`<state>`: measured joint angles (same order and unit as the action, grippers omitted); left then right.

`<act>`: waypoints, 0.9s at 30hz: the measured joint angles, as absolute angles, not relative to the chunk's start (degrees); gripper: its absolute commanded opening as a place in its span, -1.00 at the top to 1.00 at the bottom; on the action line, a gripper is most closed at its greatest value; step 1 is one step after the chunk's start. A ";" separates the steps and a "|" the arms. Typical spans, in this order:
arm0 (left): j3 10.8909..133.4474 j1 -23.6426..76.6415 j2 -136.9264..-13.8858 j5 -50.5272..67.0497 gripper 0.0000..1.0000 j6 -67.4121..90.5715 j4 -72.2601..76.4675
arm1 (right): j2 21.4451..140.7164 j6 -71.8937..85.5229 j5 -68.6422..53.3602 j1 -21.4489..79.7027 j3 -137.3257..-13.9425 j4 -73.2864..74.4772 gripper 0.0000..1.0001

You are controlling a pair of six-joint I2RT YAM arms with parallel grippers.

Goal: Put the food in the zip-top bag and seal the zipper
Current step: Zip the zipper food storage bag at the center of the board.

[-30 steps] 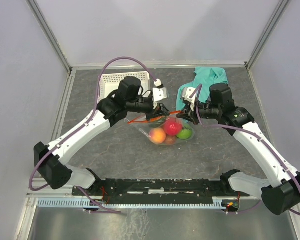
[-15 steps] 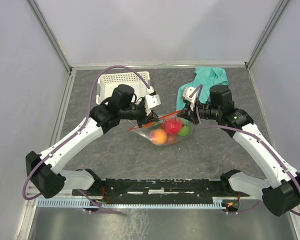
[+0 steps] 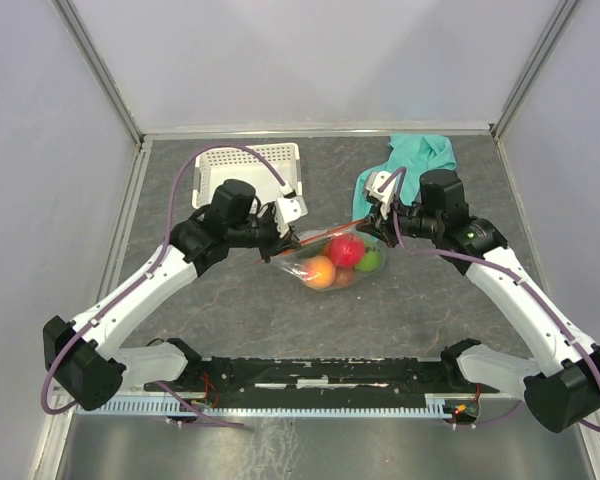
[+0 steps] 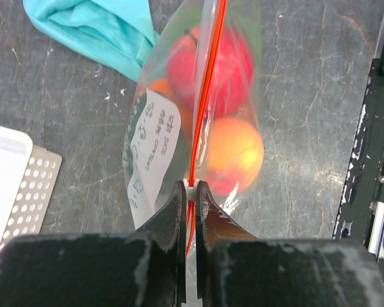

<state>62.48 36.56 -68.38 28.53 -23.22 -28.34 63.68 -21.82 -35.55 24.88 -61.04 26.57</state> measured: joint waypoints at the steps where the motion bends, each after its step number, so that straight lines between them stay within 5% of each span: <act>1: 62.15 36.36 -68.25 28.51 0.95 -23.20 -28.38 | 63.68 -21.71 -35.22 24.84 -61.04 26.57 0.96; 27: 55.55 34.35 -62.17 21.61 0.95 -21.96 -33.41 | 61.28 -19.16 -27.57 22.04 -58.87 26.11 0.96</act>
<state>55.55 34.35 -62.17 21.61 -21.96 -33.41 61.28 -19.16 -27.57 22.04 -58.87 26.11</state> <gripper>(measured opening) 0.056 0.025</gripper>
